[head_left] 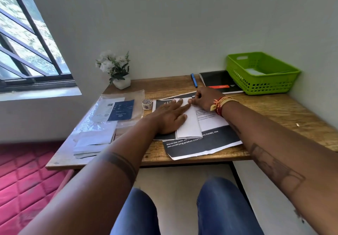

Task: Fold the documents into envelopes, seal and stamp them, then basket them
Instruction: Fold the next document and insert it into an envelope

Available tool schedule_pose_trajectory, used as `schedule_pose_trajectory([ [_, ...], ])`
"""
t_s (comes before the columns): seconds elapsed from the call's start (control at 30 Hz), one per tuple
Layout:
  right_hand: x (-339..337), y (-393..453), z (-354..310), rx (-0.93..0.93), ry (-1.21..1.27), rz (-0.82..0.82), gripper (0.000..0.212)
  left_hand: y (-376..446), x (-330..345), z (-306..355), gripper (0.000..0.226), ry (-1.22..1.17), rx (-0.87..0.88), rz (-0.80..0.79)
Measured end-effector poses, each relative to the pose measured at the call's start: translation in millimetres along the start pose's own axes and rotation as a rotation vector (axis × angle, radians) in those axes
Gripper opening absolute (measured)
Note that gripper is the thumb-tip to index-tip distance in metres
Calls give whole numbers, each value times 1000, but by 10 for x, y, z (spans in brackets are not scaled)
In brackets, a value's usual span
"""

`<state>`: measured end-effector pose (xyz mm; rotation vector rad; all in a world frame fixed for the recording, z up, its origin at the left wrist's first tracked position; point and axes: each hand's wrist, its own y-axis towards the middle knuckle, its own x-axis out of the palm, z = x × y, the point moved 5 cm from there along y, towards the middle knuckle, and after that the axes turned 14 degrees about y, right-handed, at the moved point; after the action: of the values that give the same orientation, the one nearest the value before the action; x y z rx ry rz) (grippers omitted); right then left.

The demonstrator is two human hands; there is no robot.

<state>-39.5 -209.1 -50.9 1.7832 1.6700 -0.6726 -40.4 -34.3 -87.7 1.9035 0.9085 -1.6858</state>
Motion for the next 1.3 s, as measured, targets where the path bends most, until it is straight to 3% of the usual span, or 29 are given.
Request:
schedule_pose_trajectory([
  [0.23, -41, -117, 50, 23, -57, -59, 38, -14, -26, 15, 60, 28, -5, -27],
  [0.87, -76, -870, -83, 98, -148, -406, 69, -8, -16, 20, 60, 41, -2, -29],
  [1.1, 11, -633, -137, -80, -276, -177, 40, -6, -10, 26, 60, 44, 5, -33],
  [1.3, 12, -293, -91, -19, -334, -138, 47, -8, -15, 25, 60, 48, 9, -39],
])
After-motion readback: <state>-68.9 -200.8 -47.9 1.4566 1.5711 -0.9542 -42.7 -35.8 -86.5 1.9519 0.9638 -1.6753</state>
